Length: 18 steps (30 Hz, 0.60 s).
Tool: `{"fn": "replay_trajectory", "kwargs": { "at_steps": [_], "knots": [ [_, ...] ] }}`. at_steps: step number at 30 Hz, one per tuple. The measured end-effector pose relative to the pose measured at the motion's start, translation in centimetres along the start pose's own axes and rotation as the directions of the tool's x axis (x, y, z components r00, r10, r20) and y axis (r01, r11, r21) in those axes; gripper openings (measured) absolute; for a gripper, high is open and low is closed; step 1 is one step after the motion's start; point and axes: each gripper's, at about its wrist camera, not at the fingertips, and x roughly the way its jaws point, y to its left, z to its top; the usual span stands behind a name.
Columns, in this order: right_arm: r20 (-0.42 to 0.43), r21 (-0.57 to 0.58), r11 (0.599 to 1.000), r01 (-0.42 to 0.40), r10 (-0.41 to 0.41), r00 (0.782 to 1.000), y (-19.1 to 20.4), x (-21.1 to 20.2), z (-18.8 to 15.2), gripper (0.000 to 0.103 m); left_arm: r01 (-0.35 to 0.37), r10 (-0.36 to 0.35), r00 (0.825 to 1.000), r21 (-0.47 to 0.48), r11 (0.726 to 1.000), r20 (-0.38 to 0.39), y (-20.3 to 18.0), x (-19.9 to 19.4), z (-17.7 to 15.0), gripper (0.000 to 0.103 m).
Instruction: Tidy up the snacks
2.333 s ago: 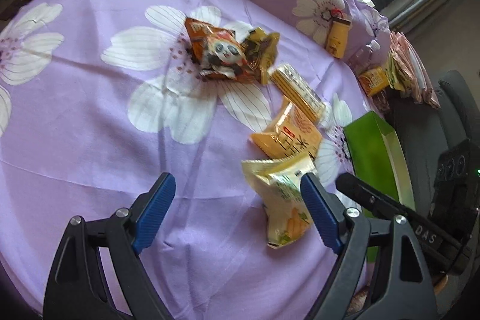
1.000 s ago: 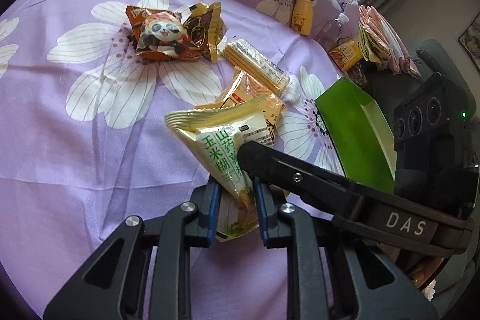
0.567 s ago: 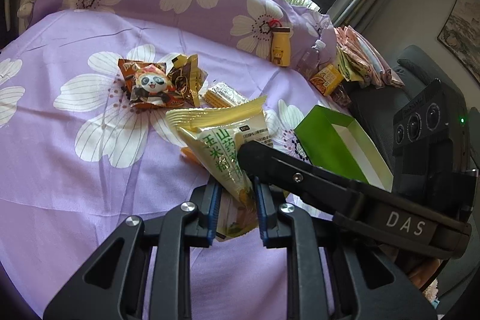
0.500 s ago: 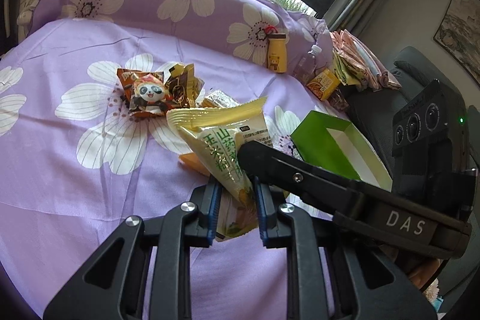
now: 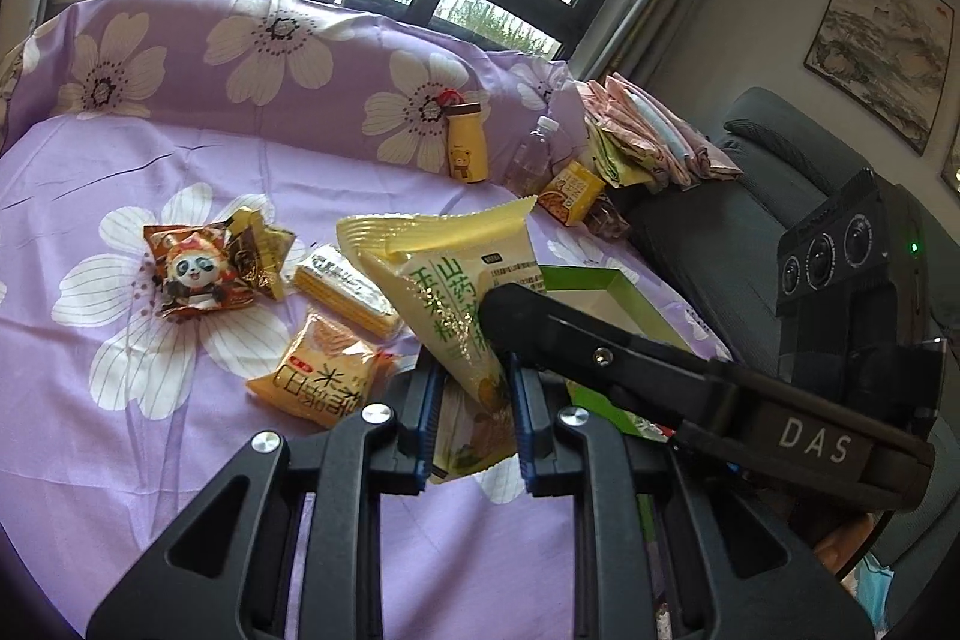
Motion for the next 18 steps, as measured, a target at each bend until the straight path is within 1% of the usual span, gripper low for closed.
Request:
{"fn": "replay_trajectory", "kwargs": {
  "at_steps": [2, 6, 7, 9, 14, 18],
  "knots": [
    [0.018, 0.01, 1.0, 0.014, -0.014, 1.0, -0.7, -1.1, 0.4, 0.04, 0.018, -0.018, 1.0, 0.015, 1.0, 0.001, -1.2, 0.5, 0.3, 0.02],
    [0.057, 0.035, 0.998, 0.046, -0.048, 0.997, -2.3, -3.6, 1.2, 0.04, 0.067, -0.066, 0.998, 0.044, 0.997, -0.02, -3.8, 2.0, 1.0, 0.02],
    [0.076, 0.055, 0.997, 0.055, -0.059, 0.995, -3.4, -4.8, 1.6, 0.04, 0.078, -0.077, 0.997, 0.055, 0.995, -0.025, -4.5, 2.4, 1.1, 0.02],
    [0.084, 0.068, 0.996, 0.057, -0.063, 0.994, -3.9, -5.4, 1.8, 0.04, 0.101, -0.098, 0.994, 0.07, 0.992, -0.037, -5.8, 3.4, 1.4, 0.02],
    [0.123, 0.131, 0.988, 0.082, -0.099, 0.988, -6.9, -8.3, 2.3, 0.04, 0.17, -0.162, 0.982, 0.081, 0.982, -0.092, -8.6, 6.2, 1.9, 0.02],
    [0.14, 0.184, 0.977, 0.108, -0.135, 0.981, -9.1, -9.8, 2.6, 0.04, 0.199, -0.186, 0.974, 0.09, 0.976, -0.13, -10.5, 8.3, 1.9, 0.02]
  ]
}}
